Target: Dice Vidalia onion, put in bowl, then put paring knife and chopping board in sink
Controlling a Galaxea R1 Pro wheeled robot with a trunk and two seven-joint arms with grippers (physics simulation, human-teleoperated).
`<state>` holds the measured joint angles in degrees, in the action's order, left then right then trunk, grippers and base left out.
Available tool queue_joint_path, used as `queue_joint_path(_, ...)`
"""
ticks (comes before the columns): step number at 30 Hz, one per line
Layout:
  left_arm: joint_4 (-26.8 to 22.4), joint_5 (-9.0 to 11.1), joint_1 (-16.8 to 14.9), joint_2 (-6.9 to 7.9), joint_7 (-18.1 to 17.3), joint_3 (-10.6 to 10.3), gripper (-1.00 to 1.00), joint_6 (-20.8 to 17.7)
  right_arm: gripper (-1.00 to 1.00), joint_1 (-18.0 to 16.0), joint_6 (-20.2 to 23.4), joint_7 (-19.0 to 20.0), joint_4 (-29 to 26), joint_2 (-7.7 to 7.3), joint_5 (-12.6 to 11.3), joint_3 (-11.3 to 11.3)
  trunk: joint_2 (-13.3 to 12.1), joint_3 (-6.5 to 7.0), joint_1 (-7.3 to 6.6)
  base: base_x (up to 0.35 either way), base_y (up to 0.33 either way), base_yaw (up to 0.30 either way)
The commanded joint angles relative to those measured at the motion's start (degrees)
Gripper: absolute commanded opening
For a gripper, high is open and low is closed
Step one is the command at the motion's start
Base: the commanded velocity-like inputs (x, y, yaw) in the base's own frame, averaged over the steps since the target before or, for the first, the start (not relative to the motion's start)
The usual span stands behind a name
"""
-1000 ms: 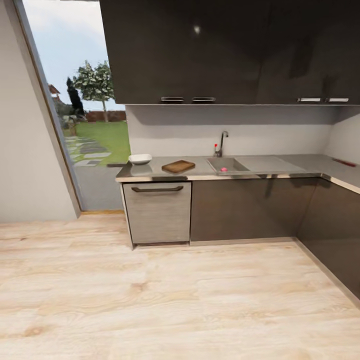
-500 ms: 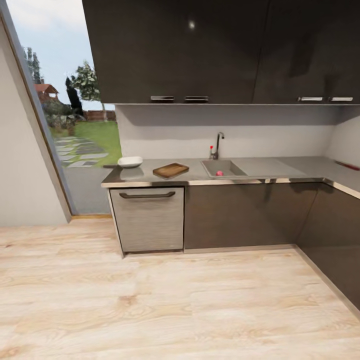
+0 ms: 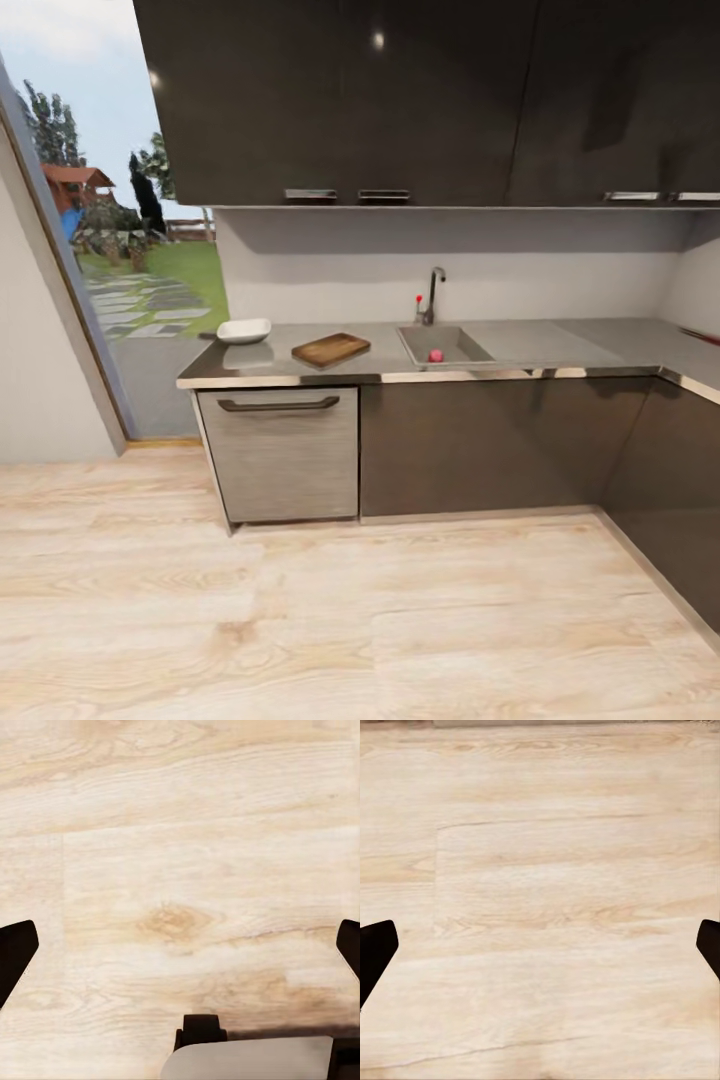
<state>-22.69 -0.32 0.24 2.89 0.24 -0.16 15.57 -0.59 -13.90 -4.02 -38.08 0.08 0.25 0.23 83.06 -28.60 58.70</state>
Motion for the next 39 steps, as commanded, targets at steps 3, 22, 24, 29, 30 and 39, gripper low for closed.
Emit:
queue_joint_path(3,-0.08,-0.04,0.02,0.01,0.02,-0.02,1.0,0.07,1.0,-0.03,-0.16,-0.19,0.03,0.01,0.03,0.03,0.02,-0.05,0.03,0.306,-0.006,0.0)
queue_joint_path(22,-0.08,-0.04,0.02,0.01,0.02,-0.02,1.0,0.07,1.0,-0.03,-0.16,-0.19,0.03,0.02,0.07,0.03,0.02,-0.05,0.03,0.309,0.0,0.0)
queue_joint_path(24,-0.08,-0.04,0.02,0.01,0.02,-0.02,1.0,0.07,1.0,-0.03,-0.16,-0.19,0.03,0.01,0.07,0.03,0.02,-0.05,0.03,0.299,0.0,0.0)
queue_joint_path(29,-0.14,-0.04,0.02,0.01,0.02,-0.09,1.0,0.07,1.0,-0.03,-0.16,-0.19,0.03,0.01,0.09,0.03,0.02,-0.05,0.03,0.112,0.0,0.006)
queue_joint_path(30,-0.15,-0.04,0.02,0.01,0.02,-0.09,1.0,0.07,1.0,-0.03,-0.16,-0.19,0.03,0.01,0.09,0.03,0.02,-0.05,0.03,0.024,0.0,0.06)
queue_joint_path(39,-0.08,-0.04,0.02,0.01,0.02,-0.02,1.0,0.42,1.0,-0.03,-0.16,-0.19,0.03,0.01,0.09,0.03,0.02,-0.05,0.03,0.15,0.0,0.113)
